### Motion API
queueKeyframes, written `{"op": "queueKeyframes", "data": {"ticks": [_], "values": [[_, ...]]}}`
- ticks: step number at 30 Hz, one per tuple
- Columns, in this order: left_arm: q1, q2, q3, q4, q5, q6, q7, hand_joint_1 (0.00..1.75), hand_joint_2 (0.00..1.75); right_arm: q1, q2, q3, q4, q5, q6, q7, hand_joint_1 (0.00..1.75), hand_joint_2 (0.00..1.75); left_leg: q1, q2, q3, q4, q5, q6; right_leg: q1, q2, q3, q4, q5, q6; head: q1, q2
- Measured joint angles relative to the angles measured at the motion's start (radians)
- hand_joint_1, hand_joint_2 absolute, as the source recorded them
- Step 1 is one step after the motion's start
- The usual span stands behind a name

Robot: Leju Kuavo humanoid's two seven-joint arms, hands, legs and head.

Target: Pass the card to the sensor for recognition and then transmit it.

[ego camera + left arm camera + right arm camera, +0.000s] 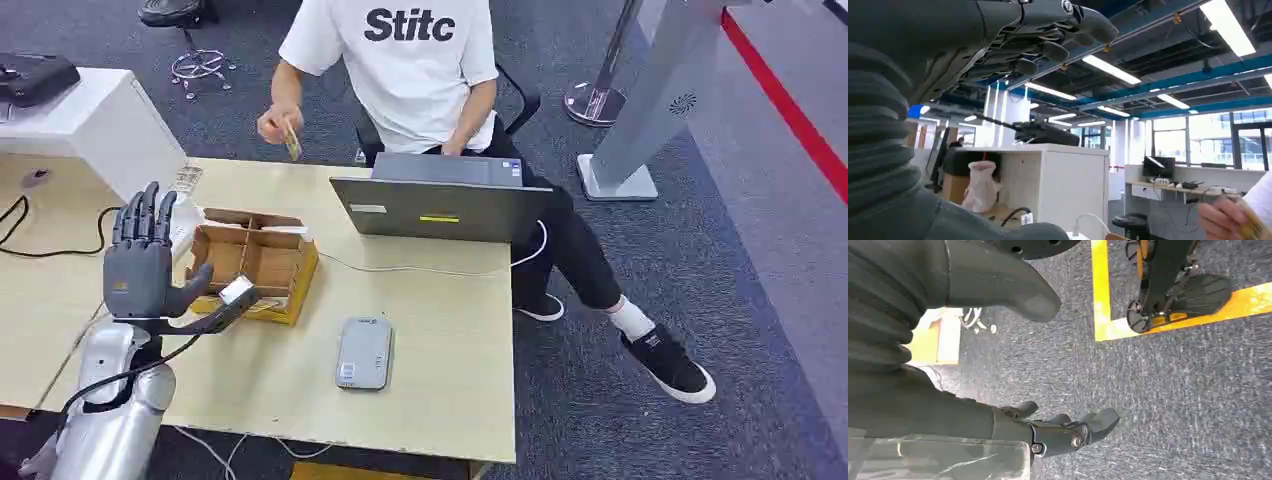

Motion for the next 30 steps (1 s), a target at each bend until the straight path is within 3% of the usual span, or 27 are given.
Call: {"op": "queueKeyframes", "data": {"ticks": [11, 18, 19, 23, 24, 30], "values": [[-0.152, 0.080, -0.173, 0.160, -0.210, -0.020, 0.090, 0.00, 1.75, -0.005, 0.005, 0.019, 0.000, 0.038, 0.016, 0.023, 0.00, 1.75, 0.000, 0.000, -0.001, 0.000, 0.000, 0.000, 0.000, 0.000, 0.000, 0.000, 0.000, 0.000, 0.000, 0.000], [-0.194, 0.092, -0.239, 0.234, -0.265, -0.007, 0.121, 0.00, 1.75, -0.007, 0.010, 0.022, 0.001, 0.050, 0.021, 0.026, 0.00, 1.75, 0.000, 0.000, -0.001, 0.000, 0.000, 0.000, 0.000, 0.000, 0.000, 0.000, 0.000, 0.000, 0.000, 0.000], [-0.198, 0.094, -0.245, 0.240, -0.265, -0.006, 0.121, 0.52, 1.75, -0.007, 0.011, 0.022, 0.001, 0.050, 0.021, 0.026, 0.00, 1.75, 0.000, 0.000, -0.001, 0.000, 0.000, 0.000, 0.000, 0.000, 0.000, 0.000, 0.000, 0.000, -0.001, 0.000], [-0.204, 0.095, -0.256, 0.258, -0.261, -0.003, 0.122, 0.52, 1.75, -0.007, 0.013, 0.022, 0.001, 0.050, 0.021, 0.031, 0.00, 1.75, 0.000, 0.000, -0.001, 0.000, 0.000, 0.000, 0.000, 0.000, 0.000, 0.000, 0.000, 0.000, 0.000, 0.000], [-0.204, 0.095, -0.258, 0.261, -0.259, -0.003, 0.122, 1.75, 1.75, -0.007, 0.014, 0.022, 0.001, 0.050, 0.021, 0.032, 0.00, 1.75, 0.000, 0.000, -0.001, 0.000, 0.000, 0.000, 0.000, 0.000, 0.000, 0.000, 0.000, 0.000, 0.000, 0.000], [-0.205, 0.095, -0.267, 0.274, -0.245, 0.000, 0.113, 1.75, 1.75, -0.007, 0.017, 0.022, 0.002, 0.052, 0.021, 0.034, 0.00, 1.75, 0.000, 0.000, -0.001, 0.000, 0.000, 0.000, 0.000, 0.000, 0.000, 0.000, 0.000, 0.000, 0.000, 0.000]]}}
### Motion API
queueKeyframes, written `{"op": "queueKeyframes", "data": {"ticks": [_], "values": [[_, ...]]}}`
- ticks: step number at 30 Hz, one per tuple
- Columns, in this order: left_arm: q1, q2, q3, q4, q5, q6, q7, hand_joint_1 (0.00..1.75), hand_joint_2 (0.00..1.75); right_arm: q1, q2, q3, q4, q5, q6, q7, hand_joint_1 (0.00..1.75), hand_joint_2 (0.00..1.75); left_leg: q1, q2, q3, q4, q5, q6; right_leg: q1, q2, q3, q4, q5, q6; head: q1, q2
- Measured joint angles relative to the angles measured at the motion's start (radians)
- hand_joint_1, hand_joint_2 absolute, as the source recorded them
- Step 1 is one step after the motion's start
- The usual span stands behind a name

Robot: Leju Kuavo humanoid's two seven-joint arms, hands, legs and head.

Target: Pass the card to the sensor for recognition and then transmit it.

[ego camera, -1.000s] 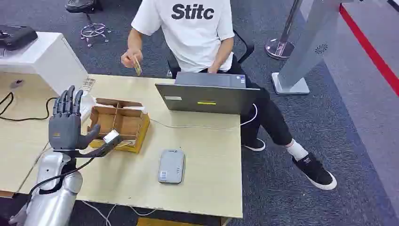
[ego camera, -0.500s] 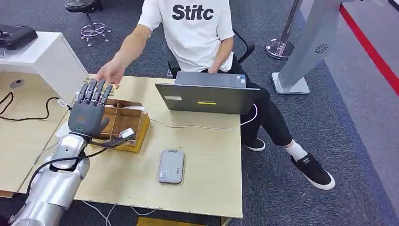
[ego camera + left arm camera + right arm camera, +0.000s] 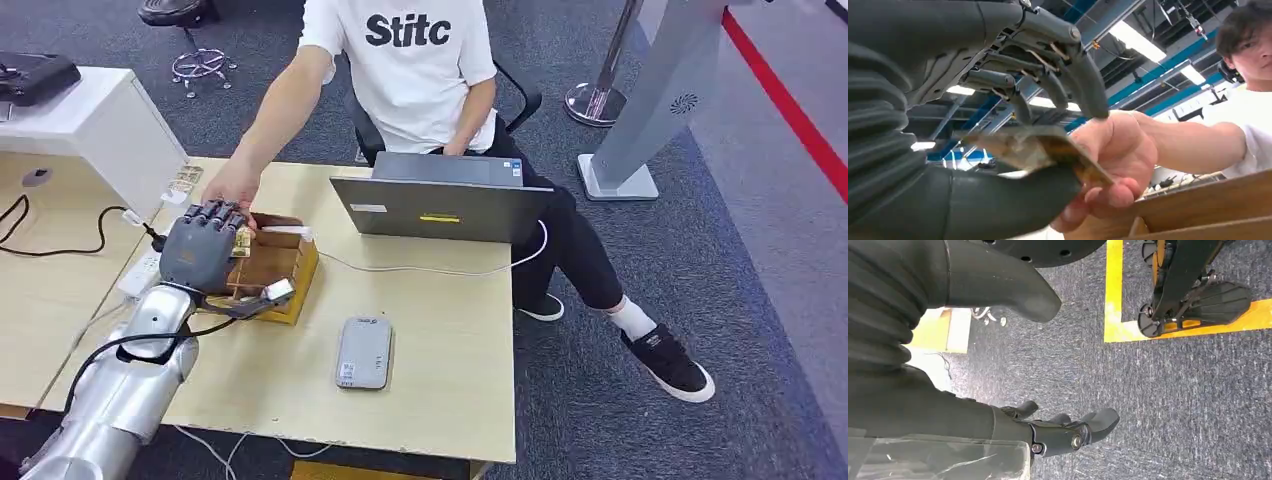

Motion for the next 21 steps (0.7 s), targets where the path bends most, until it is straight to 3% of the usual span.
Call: {"op": "queueKeyframes", "data": {"ticks": [9, 13, 16, 21], "values": [[0.009, -0.009, 0.000, -0.012, 0.044, 0.076, -0.007, 1.75, 1.75, 0.000, 0.001, 0.000, 0.000, 0.005, 0.000, 0.000, 0.00, 1.75, 0.000, 0.000, 0.000, 0.000, 0.000, 0.000, 0.000, 0.000, 0.000, 0.000, 0.000, 0.000, 0.000, 0.000], [0.051, -0.042, -0.009, -0.074, 0.104, 0.096, -0.087, 1.75, 1.75, 0.000, 0.002, 0.000, 0.000, 0.003, -0.006, 0.001, 0.00, 1.75, -0.001, 0.000, 0.000, 0.000, 0.000, 0.000, 0.000, 0.000, 0.000, 0.000, 0.000, 0.000, 0.000, 0.000], [0.124, -0.090, -0.073, -0.180, 0.092, 0.080, -0.113, 1.75, 1.75, 0.000, 0.003, -0.003, 0.000, 0.000, -0.008, 0.002, 0.00, 1.75, -0.001, -0.002, 0.000, 0.000, 0.000, 0.000, -0.001, -0.001, 0.000, -0.001, 0.000, 0.000, 0.000, 0.000], [0.196, -0.139, -0.190, -0.262, 0.114, 0.032, -0.120, 1.75, 1.75, 0.001, 0.008, -0.010, 0.000, -0.002, -0.011, 0.002, 0.00, 1.75, -0.002, 0.000, -0.001, 0.000, -0.001, 0.001, -0.001, 0.000, 0.000, -0.002, 0.000, 0.001, 0.002, 0.000]]}}
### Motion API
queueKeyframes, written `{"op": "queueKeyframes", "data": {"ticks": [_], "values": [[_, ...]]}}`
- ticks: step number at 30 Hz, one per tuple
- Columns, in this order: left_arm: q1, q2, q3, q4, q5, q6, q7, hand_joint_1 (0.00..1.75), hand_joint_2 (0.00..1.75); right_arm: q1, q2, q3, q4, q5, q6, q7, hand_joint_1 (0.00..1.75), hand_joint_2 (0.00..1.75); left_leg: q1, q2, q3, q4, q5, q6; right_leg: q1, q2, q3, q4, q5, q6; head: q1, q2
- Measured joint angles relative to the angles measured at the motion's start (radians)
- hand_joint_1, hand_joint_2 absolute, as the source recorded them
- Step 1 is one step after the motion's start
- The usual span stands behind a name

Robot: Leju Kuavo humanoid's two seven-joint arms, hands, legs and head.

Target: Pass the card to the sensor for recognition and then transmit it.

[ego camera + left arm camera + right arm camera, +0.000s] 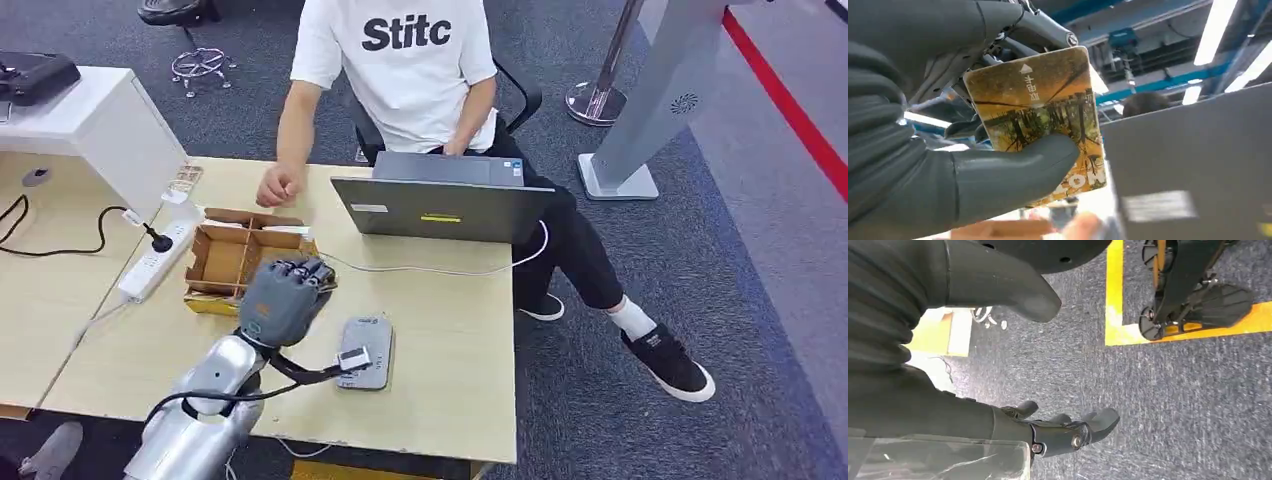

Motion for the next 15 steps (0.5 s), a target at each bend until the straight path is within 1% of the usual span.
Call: {"op": "queueKeyframes", "data": {"ticks": [1, 3, 7, 10, 12, 15], "values": [[0.008, -0.005, -0.026, -0.006, 0.009, -0.022, -0.011, 1.75, 1.75, 0.000, 0.000, -0.002, 0.000, 0.000, 0.000, 0.000, 0.00, 1.75, 0.000, 0.000, 0.000, 0.000, 0.000, 0.000, 0.000, -0.001, 0.000, 0.000, 0.000, 0.000, 0.000, 0.000], [0.026, -0.014, -0.072, -0.009, 0.017, -0.046, -0.018, 1.75, 1.75, -0.001, 0.000, -0.006, 0.000, 0.000, 0.000, 0.000, 0.00, 1.75, 0.000, 0.000, 0.000, 0.000, 0.000, 0.000, 0.000, -0.001, 0.000, 0.000, 0.000, 0.000, -0.001, 0.000], [0.039, -0.033, -0.133, -0.008, 0.037, -0.102, -0.011, 1.75, 1.75, -0.001, 0.000, -0.017, 0.000, 0.002, 0.000, -0.002, 0.00, 1.75, 0.001, 0.000, 0.000, 0.000, 0.000, 0.000, 0.000, 0.000, 0.000, 0.001, 0.000, 0.000, 0.000, 0.000], [0.039, -0.038, -0.153, 0.002, 0.035, -0.122, 0.000, 1.75, 1.75, -0.001, 0.000, -0.019, 0.000, 0.003, 0.000, -0.002, 0.00, 1.75, 0.001, 0.000, 0.000, 0.000, 0.000, 0.000, 0.000, -0.001, 0.000, 0.001, 0.000, 0.000, 0.000, 0.000], [0.036, -0.041, -0.164, 0.018, 0.016, -0.168, 0.025, 1.75, 1.75, -0.002, 0.001, -0.023, 0.000, 0.003, 0.000, -0.002, 0.00, 1.75, 0.001, 0.000, 0.000, 0.000, 0.000, 0.000, 0.000, -0.001, 0.000, 0.001, 0.000, 0.000, 0.000, 0.000], [0.028, -0.052, -0.167, 0.082, 0.012, -0.227, 0.046, 1.75, 1.75, -0.001, 0.000, -0.024, 0.000, 0.009, 0.000, -0.001, 0.00, 1.75, 0.001, 0.000, 0.000, 0.000, 0.000, 0.000, 0.000, -0.001, 0.000, 0.000, 0.000, 0.000, -0.001, 0.000]]}}
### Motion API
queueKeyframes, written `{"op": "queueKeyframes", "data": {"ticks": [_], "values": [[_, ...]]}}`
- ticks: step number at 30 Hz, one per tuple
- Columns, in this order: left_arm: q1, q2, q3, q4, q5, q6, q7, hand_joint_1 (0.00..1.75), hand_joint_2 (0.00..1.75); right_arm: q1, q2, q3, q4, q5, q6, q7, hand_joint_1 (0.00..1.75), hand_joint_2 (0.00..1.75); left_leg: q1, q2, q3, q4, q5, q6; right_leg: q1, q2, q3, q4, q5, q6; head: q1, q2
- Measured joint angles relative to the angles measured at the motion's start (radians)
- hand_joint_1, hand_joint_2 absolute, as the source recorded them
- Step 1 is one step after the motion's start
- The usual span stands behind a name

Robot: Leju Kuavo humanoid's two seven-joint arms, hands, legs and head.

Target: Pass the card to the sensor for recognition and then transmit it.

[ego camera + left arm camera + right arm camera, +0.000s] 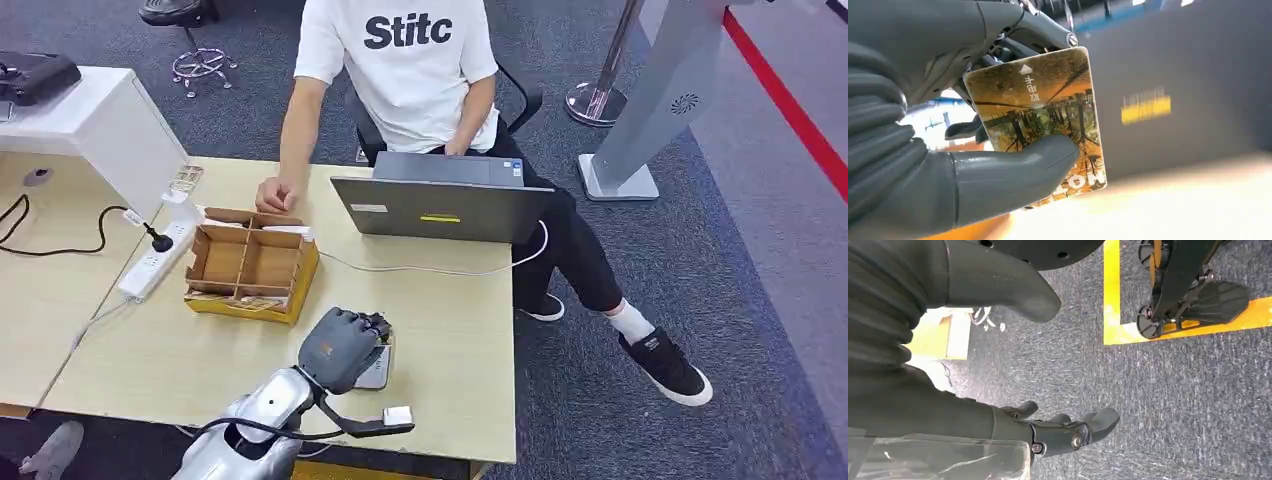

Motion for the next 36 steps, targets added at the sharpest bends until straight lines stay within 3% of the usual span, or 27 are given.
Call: {"op": "queueKeyframes", "data": {"ticks": [5, 13, 19, 23, 26, 31, 36], "values": [[-0.028, -0.013, -0.002, 0.121, -0.002, -0.034, 0.019, 1.75, 1.75, 0.000, 0.000, -0.003, 0.000, 0.011, 0.001, 0.007, 0.00, 1.75, 0.000, -0.001, 0.000, 0.000, 0.000, 0.000, 0.000, -0.001, 0.001, 0.000, 0.000, 0.000, 0.000, 0.000], [-0.067, -0.020, -0.002, 0.185, 0.015, -0.043, 0.019, 1.75, 1.75, 0.000, 0.000, -0.009, 0.000, 0.014, 0.001, 0.008, 0.00, 1.75, 0.000, -0.001, 0.003, 0.000, 0.001, 0.000, 0.000, -0.001, 0.004, 0.000, 0.000, 0.000, 0.000, 0.000], [-0.073, -0.020, -0.002, 0.189, 0.022, 0.007, 0.032, 1.75, 1.75, 0.000, 0.000, -0.015, 0.000, 0.016, 0.001, 0.007, 0.00, 1.75, 0.000, -0.001, 0.003, 0.000, 0.001, 0.000, 0.000, -0.001, 0.004, 0.000, 0.000, 0.000, 0.000, 0.000], [-0.071, -0.017, 0.011, 0.184, 0.024, 0.125, 0.058, 1.75, 1.75, 0.001, 0.000, -0.016, 0.000, 0.026, 0.000, 0.008, 0.00, 1.75, 0.000, -0.001, 0.003, 0.000, 0.001, 0.000, 0.000, -0.001, 0.004, 0.000, 0.000, 0.000, 0.000, 0.000], [-0.079, 0.000, 0.056, 0.137, 0.032, 0.204, 0.072, 1.75, 1.75, 0.000, 0.000, -0.016, 0.000, 0.033, 0.000, 0.008, 0.00, 1.75, 0.000, -0.001, 0.003, 0.000, 0.001, 0.000, 0.000, -0.001, 0.004, 0.001, 0.000, 0.000, 0.000, 0.000], [-0.134, 0.052, 0.188, 0.079, 0.038, 0.230, 0.072, 1.75, 1.75, 0.001, 0.000, -0.016, 0.000, 0.052, 0.001, 0.008, 0.00, 1.75, 0.001, -0.001, 0.003, 0.000, 0.001, -0.001, 0.001, -0.001, 0.003, 0.001, 0.000, 0.000, 0.000, 0.000], [-0.217, 0.119, 0.316, 0.111, 0.000, 0.274, 0.058, 1.75, 1.75, 0.000, 0.000, -0.016, 0.000, 0.067, 0.005, 0.008, 0.00, 1.75, 0.002, -0.001, 0.003, 0.000, 0.002, -0.002, 0.001, -0.001, 0.003, 0.002, 0.001, -0.001, 0.000, 0.000]]}}
